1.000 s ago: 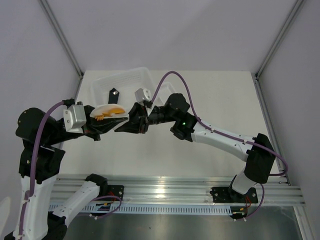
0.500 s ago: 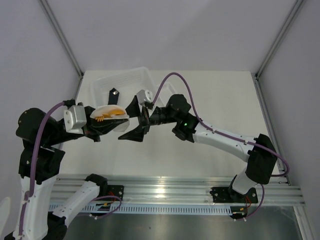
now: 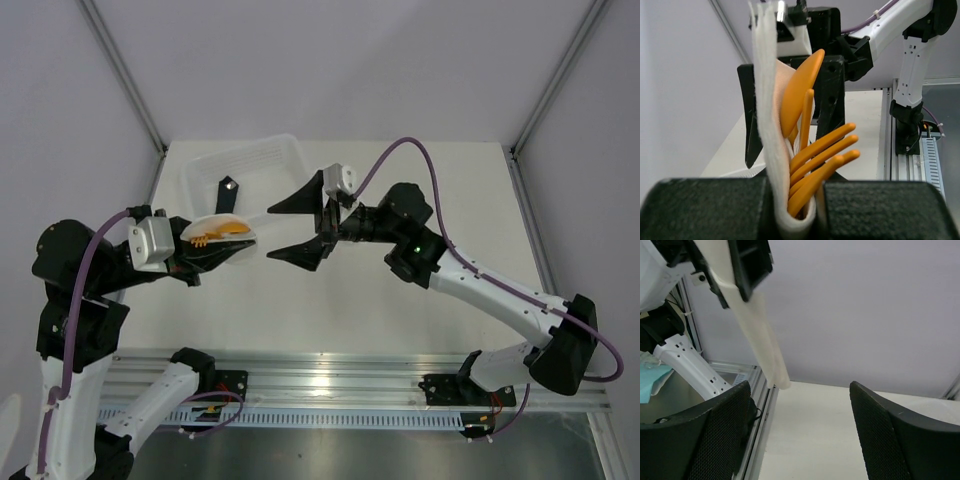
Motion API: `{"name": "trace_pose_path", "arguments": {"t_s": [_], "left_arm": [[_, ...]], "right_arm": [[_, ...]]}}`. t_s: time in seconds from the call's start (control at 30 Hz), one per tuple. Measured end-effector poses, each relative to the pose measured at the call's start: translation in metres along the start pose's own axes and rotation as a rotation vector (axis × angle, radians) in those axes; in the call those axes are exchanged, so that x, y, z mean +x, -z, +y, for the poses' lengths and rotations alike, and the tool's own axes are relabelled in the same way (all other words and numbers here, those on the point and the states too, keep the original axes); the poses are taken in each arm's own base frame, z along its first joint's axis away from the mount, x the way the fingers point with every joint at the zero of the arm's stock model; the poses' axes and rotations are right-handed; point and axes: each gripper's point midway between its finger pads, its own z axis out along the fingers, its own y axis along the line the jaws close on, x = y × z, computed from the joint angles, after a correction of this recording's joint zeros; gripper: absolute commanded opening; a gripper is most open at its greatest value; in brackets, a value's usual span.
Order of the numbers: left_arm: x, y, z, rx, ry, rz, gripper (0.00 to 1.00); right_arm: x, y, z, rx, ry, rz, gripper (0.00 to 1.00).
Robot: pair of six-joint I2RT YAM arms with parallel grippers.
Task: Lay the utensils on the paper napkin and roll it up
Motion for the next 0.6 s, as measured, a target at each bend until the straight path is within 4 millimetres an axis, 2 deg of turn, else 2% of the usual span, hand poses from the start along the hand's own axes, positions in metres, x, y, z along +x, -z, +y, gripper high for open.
{"name": "trace_pose_path", "arguments": {"t_s": [0.1,0.3,0.37,0.4,0.6], "left_arm": [[0.001,0.0,0.001,-0.002,0.002,0.002,0.01],[0.003,0.0,0.0,-0.002,0.009,0.007,0.01],[0.004,0.0,0.0,-0.001,0.012,0.009,0.01],[0.005,0.0,0.0,-0.001,0.013,0.01,0.01],[0.007,0.0,0.0,0.0,0.018,0.013,0.01]], "right_arm": [[-0.014,-0.001,0.008,-0.024,0.02,-0.028,0.81],[-0.009,-0.014,0.017,-0.083,-0.015,-0.037,0.7],[-0.007,-0.019,0.02,-0.106,-0.032,-0.037,0.62],[-0.007,-0.021,0.021,-0.116,-0.042,-0.04,0.54],[-0.014,-0.027,0.028,-0.167,-0.073,-0.064,0.32]]}}
